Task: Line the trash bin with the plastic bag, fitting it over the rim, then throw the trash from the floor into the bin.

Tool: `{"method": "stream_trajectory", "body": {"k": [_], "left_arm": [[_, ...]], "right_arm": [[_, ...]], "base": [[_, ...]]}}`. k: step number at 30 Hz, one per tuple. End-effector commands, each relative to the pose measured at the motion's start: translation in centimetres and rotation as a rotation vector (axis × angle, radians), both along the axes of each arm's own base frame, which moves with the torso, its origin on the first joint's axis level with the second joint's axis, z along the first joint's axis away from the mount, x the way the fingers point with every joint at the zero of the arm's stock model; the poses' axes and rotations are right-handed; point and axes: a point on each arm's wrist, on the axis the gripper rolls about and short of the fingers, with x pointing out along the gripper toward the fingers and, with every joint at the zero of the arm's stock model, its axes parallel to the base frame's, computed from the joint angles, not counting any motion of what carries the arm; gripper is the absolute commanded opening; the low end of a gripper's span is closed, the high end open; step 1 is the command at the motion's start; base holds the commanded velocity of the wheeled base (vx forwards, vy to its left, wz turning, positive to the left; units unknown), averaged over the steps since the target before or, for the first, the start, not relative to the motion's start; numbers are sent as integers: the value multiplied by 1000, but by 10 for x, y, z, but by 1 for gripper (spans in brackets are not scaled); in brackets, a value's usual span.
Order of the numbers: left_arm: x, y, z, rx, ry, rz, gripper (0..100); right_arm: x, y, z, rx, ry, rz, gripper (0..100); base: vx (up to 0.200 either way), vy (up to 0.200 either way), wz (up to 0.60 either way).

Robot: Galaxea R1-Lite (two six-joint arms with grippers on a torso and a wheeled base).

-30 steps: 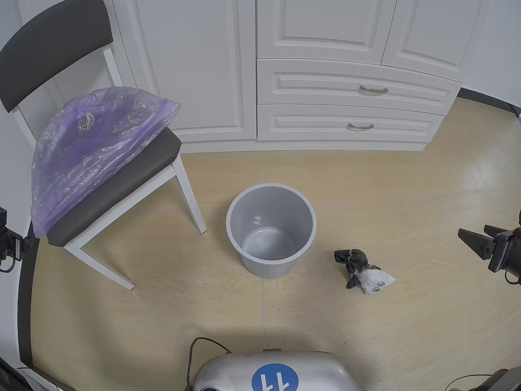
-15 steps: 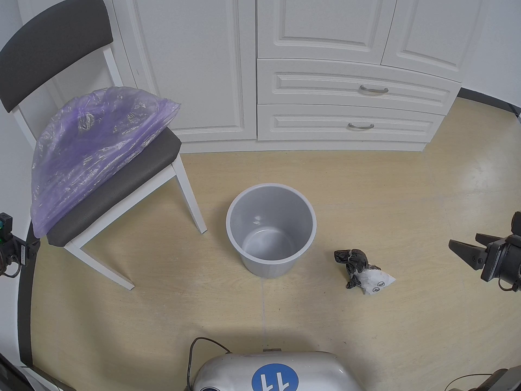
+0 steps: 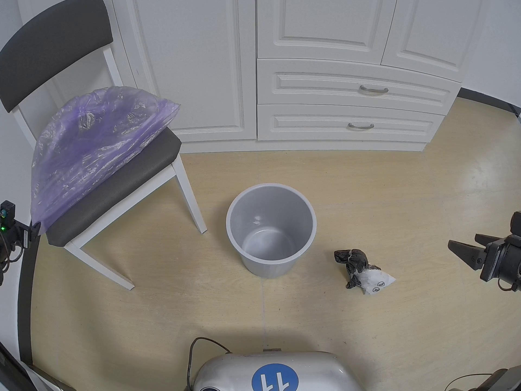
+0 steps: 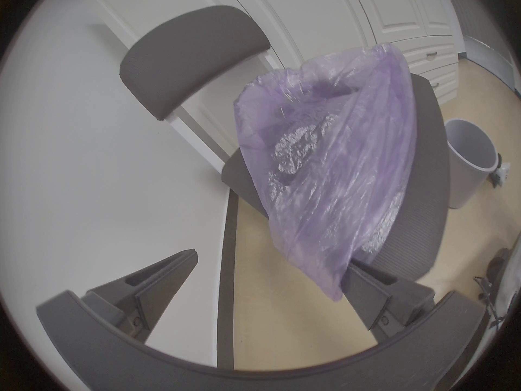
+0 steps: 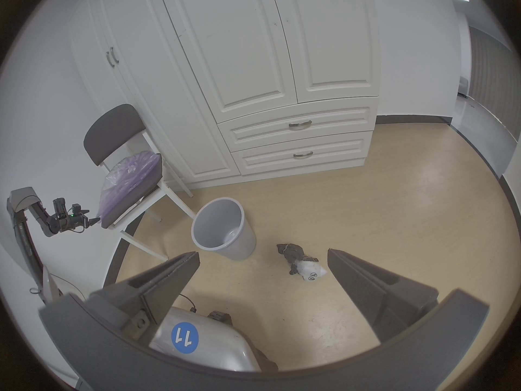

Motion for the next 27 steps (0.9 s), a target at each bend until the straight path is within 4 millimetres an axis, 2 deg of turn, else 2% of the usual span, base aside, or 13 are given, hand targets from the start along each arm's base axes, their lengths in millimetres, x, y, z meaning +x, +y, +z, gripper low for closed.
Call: {"method": "stream_trajectory", "body": {"k": [1, 8, 18, 27], "left_arm": [[16, 6, -24, -52, 13, -7, 100], [22, -4, -20, -139, -70, -16, 100], [25, -2, -11, -144, -260, 28, 100], [37, 1, -26, -124, -288, 48, 100]], "right_arm": [[0, 0, 1, 1, -7, -3, 100], [-2, -1, 2, 1, -14, -3, 100], [-2, -1, 1, 1, -10, -2, 100], [-2, -1, 1, 3, -11, -2, 100]], "base": [[0, 0, 0], [0, 0, 0], [0, 0, 0], [0, 0, 0]]}}
